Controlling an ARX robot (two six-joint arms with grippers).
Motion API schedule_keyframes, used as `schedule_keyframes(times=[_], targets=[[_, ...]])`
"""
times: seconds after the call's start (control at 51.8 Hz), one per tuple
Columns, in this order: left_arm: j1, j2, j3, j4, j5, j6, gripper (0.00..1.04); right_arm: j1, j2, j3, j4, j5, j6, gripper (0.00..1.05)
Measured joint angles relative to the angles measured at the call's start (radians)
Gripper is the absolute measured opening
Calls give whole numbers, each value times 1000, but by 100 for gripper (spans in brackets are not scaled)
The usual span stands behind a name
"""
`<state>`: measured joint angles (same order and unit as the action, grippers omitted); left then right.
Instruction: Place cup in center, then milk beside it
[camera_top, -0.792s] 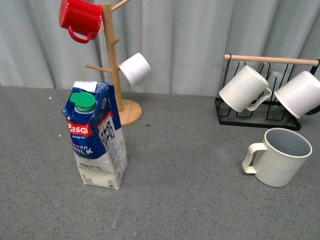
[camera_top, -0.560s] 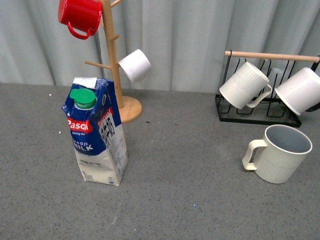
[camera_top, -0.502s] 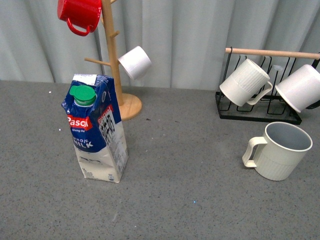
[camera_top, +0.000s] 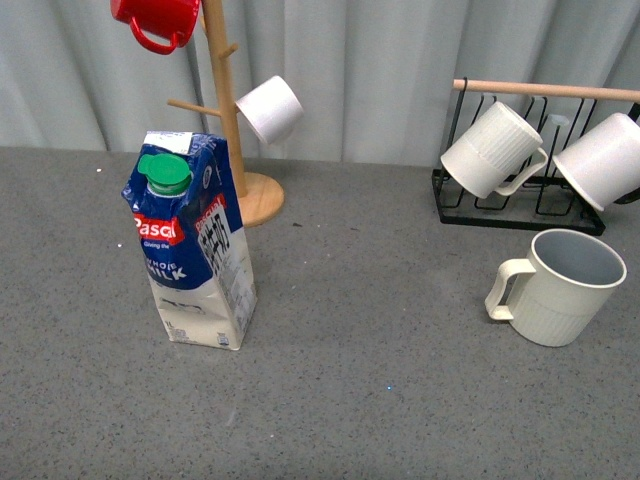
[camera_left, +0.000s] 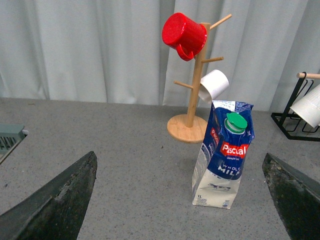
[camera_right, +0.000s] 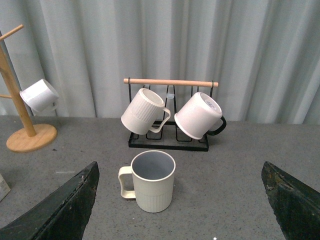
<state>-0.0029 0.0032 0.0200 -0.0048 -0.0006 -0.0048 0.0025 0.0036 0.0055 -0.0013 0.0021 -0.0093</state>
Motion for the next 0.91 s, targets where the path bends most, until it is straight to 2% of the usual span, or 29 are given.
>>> schedule_keyframes(times=[0.907], targets=[[0,0,0,0,0,0,98,0,0,0,0,0,0,95]])
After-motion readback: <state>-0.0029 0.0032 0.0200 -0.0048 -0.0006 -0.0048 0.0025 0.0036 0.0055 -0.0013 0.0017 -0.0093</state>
